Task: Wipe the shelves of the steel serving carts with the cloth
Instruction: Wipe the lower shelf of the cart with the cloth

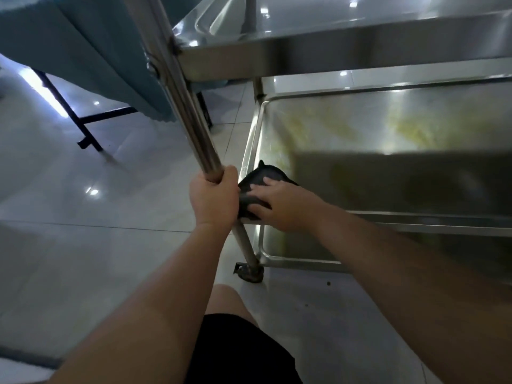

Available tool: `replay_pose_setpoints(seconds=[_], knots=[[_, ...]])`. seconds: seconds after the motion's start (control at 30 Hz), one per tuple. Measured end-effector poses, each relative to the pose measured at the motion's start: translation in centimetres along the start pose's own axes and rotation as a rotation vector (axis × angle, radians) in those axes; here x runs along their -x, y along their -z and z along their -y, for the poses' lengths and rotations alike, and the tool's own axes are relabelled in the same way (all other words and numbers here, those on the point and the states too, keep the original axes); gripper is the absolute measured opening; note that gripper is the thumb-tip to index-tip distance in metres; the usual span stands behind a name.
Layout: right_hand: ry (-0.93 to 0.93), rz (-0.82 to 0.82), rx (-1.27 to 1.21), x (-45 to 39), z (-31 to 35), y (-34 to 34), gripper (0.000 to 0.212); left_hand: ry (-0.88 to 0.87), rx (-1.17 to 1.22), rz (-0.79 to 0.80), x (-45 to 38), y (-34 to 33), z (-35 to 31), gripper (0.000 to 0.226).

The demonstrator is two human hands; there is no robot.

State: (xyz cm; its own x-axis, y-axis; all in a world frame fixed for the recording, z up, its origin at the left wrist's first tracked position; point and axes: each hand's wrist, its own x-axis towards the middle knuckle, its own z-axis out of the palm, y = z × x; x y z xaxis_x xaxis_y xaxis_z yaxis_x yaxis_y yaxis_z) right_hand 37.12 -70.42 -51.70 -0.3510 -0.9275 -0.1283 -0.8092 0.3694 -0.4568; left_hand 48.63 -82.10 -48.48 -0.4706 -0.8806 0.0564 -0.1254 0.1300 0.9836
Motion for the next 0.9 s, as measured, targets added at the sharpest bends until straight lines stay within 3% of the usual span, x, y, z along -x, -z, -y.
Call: replay_pose_setpoints(seconds=[0.17,0.37,0.47,0.67,0.9], knots=[[-0.099,-0.052,0.074,7.6,-6.4,1.8,0.067,-0.018,0.004,0.036,-0.6,-0.1,0.3,0.038],[-0.403,-0.097,0.093,11.1,-12.8,3.5,0.062,-0.064,0.096,-0.040,-0.9,-0.9,1.2,0.044],[-0.327,-0.085,0.113,8.2,-10.7,2.7,0.066,-0.086,0.115,-0.081,-1.1,-1.3,1.5,0.041],[0.041,0.021,0.144,-1.4,-3.2,0.0,0.064,-0.131,0.122,-0.083,-1.3,-1.4,1.8,0.032],[-0.058,-0.063,0.172,-10.6,-5.7,2.4,0.066,-0.185,0.168,-0.086,-1.5,-1.5,2.3,0.031]])
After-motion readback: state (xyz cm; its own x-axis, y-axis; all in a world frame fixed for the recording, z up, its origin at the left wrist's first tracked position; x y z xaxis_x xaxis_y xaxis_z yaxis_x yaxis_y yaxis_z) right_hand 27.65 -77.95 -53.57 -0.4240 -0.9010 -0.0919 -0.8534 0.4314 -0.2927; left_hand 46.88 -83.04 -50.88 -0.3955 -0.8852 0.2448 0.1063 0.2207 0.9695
